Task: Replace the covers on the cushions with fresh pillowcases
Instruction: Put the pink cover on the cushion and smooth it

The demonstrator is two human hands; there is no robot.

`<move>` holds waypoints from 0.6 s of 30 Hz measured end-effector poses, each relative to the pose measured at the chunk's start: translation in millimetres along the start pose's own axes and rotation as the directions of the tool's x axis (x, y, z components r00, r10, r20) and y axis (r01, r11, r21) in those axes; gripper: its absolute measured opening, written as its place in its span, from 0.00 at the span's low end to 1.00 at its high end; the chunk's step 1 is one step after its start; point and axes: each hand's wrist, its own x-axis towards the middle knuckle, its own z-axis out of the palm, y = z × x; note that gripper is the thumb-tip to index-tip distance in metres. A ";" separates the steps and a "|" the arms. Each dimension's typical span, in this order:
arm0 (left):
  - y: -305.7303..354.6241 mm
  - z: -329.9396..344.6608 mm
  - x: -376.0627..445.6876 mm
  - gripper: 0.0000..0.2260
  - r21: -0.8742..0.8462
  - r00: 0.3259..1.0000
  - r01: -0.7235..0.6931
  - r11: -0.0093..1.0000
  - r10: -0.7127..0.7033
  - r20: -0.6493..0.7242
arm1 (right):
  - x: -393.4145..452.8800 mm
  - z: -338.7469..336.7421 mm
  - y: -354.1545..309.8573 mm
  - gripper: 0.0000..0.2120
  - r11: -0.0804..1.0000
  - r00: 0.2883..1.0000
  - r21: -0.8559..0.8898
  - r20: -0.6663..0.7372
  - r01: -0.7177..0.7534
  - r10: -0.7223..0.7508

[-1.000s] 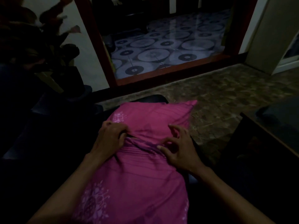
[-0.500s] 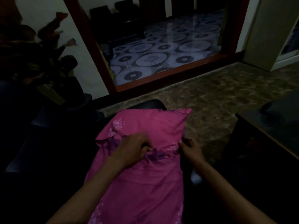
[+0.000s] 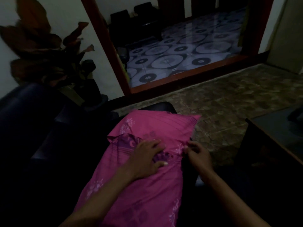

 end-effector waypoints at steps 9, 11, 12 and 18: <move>37.4 33.4 -26.4 0.23 -0.013 0.963 0.068 0.998 -0.069 -0.259 | 43.3 38.8 -35.4 0.43 0.859 0.933 -0.491 0.355 0.142 0.049; 39.0 24.7 -26.4 0.19 -0.051 0.940 0.124 0.991 -0.134 -0.314 | 49.3 29.5 -36.7 0.40 0.863 0.942 -0.473 0.335 0.179 -0.012; 39.3 17.8 -27.7 0.16 -0.074 0.914 0.175 0.982 -0.190 -0.357 | 48.1 23.8 -38.1 0.38 0.843 0.948 -0.481 0.302 0.239 -0.097; 43.9 12.1 -39.8 0.17 -0.043 0.899 0.213 0.976 -0.212 -0.383 | 17.4 10.3 -53.0 0.13 0.679 0.767 -0.401 0.505 0.615 -0.397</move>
